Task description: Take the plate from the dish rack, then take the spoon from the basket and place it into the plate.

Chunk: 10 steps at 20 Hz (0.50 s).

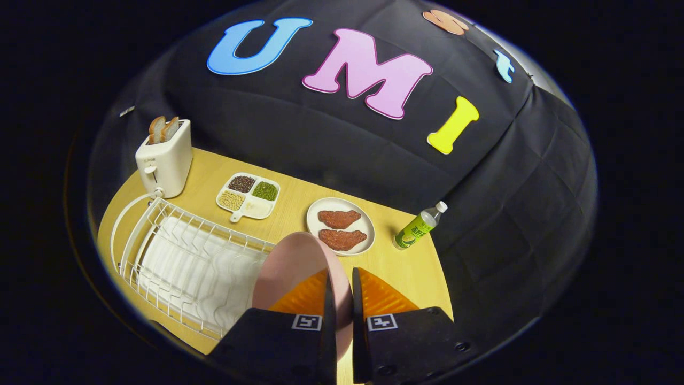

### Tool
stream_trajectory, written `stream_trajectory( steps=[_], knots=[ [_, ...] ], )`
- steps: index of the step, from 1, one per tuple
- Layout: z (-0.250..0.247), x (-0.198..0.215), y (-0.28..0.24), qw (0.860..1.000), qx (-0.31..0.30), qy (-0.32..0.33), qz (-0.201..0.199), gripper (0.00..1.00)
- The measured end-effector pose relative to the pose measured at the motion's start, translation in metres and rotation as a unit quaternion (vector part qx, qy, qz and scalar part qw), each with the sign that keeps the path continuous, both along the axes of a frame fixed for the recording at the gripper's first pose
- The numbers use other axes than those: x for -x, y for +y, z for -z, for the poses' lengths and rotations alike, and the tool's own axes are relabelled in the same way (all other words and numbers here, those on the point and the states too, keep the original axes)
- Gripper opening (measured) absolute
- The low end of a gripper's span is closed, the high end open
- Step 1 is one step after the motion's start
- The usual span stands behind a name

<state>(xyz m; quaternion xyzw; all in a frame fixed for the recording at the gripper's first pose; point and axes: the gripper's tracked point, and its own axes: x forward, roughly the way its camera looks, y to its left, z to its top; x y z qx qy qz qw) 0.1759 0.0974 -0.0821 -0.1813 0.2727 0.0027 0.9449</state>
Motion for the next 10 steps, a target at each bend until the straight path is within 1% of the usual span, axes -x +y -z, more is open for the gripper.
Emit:
stream_trajectory(
  steps=[5,8,10],
  knots=[
    [-0.015,0.040,-0.007,0.996,-0.085,0.013,-0.010,0.16],
    [-0.021,0.069,-0.014,0.990,-0.142,0.023,-0.012,0.16],
    [-0.022,0.095,-0.015,0.982,-0.183,0.036,-0.021,0.16]
  ],
)
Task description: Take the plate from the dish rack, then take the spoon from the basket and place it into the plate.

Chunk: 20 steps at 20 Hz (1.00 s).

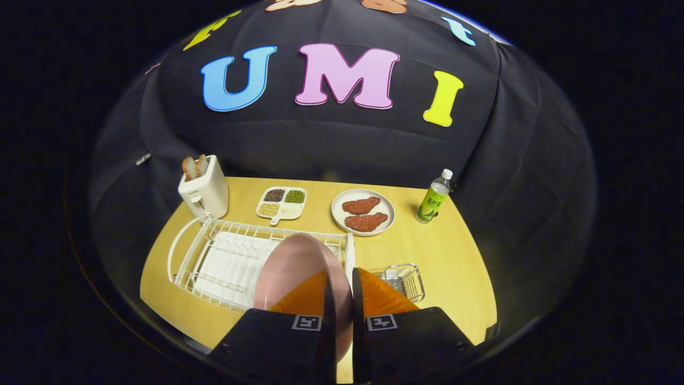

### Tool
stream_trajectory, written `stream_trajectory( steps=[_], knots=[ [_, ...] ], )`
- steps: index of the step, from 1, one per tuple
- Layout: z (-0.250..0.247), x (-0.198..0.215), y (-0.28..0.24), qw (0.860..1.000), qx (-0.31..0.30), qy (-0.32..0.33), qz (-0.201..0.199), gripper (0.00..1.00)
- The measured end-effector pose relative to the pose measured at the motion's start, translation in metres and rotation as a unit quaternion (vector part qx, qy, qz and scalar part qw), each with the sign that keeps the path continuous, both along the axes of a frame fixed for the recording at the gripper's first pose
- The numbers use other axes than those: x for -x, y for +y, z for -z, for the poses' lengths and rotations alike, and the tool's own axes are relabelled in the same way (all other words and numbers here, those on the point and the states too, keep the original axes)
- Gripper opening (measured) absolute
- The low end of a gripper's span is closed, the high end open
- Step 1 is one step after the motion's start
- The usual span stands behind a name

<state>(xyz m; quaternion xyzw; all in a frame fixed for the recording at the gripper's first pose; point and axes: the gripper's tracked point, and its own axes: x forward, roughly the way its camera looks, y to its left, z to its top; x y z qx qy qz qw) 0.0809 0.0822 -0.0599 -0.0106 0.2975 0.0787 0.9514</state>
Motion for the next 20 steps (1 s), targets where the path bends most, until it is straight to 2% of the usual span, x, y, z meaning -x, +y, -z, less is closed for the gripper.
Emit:
stream_trajectory(
  steps=[6,11,16,20],
  knots=[
    [0.036,0.068,-0.007,0.995,-0.081,0.061,-0.015,0.16],
    [0.091,0.106,-0.008,0.984,-0.136,0.111,-0.021,0.16],
    [0.159,0.117,-0.016,0.977,-0.156,0.146,-0.024,0.16],
    [0.193,0.103,-0.026,0.974,-0.161,0.154,-0.026,0.17]
  ],
)
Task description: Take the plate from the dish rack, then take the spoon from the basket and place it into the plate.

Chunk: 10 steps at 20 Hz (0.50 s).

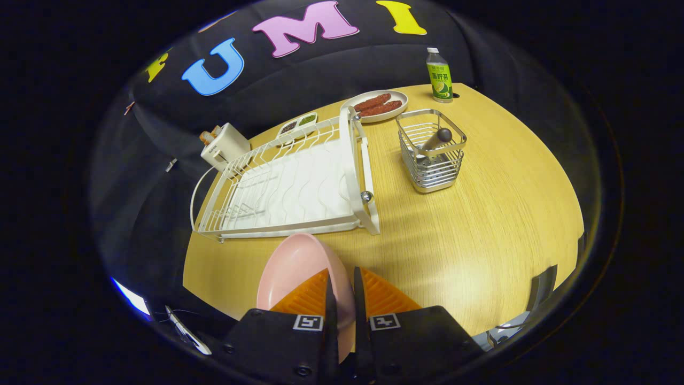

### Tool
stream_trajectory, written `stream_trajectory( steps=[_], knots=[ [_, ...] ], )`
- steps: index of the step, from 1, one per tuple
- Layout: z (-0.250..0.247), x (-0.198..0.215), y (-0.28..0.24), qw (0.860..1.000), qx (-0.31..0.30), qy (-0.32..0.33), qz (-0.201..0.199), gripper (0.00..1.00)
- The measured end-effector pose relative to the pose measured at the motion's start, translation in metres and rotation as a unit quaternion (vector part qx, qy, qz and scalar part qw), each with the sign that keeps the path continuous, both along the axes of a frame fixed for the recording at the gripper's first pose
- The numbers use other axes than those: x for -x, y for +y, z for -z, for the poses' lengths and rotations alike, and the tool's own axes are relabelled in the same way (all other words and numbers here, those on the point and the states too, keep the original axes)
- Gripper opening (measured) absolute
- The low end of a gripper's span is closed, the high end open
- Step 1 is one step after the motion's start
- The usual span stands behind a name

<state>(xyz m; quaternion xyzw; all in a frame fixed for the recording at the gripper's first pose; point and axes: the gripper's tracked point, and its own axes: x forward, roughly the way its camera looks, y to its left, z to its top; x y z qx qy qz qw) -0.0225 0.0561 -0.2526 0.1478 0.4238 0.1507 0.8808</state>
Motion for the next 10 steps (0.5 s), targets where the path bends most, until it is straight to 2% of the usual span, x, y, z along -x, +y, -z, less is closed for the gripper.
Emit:
stream_trajectory(
  steps=[7,8,9,10],
  knots=[
    [0.034,-0.012,-0.009,0.999,-0.010,0.023,-0.035,0.20],
    [0.037,-0.013,-0.010,0.999,-0.007,0.022,-0.038,0.22],
    [0.036,-0.014,-0.013,0.999,-0.011,0.020,-0.041,0.32],
    [0.035,-0.014,-0.016,0.999,-0.015,0.017,-0.045,0.36]
  ],
)
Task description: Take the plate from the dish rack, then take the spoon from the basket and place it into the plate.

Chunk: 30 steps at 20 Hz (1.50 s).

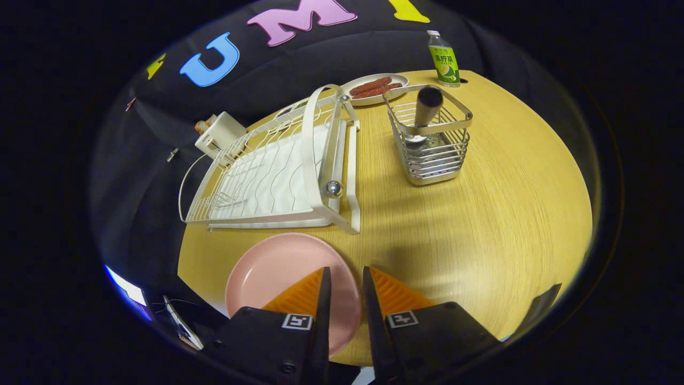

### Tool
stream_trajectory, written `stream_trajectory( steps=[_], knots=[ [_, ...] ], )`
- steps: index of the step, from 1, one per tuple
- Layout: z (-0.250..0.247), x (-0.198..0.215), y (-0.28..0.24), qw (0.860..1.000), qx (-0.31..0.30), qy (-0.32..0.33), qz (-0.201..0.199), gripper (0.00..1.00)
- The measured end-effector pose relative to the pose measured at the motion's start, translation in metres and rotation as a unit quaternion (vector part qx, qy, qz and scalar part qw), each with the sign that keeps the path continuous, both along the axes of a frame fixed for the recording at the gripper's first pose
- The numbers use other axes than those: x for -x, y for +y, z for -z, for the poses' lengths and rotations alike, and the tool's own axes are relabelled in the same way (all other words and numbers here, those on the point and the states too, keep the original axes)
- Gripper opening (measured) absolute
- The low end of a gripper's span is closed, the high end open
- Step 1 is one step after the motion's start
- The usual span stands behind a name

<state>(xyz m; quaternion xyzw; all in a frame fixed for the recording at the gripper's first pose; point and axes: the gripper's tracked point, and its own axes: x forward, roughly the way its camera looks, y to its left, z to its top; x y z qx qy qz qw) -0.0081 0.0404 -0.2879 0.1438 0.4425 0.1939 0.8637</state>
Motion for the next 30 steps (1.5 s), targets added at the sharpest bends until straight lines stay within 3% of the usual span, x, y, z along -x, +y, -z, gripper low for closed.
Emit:
stream_trajectory(
  steps=[4,5,8,12,16,20,30],
  knots=[
    [-0.010,-0.001,-0.028,0.999,0.015,-0.042,-0.018,0.80],
    [-0.014,-0.004,-0.037,0.998,0.022,-0.062,-0.021,1.00],
    [-0.045,-0.019,-0.070,0.987,0.056,-0.151,-0.023,0.99],
    [-0.086,-0.055,-0.096,0.959,0.082,-0.270,-0.021,0.98],
    [-0.092,-0.075,-0.100,0.932,0.108,-0.341,-0.062,0.98],
    [-0.098,-0.092,-0.089,0.916,0.100,-0.382,-0.074,0.98],
    [-0.078,-0.138,-0.056,0.911,0.082,-0.401,-0.046,0.98]
  ],
)
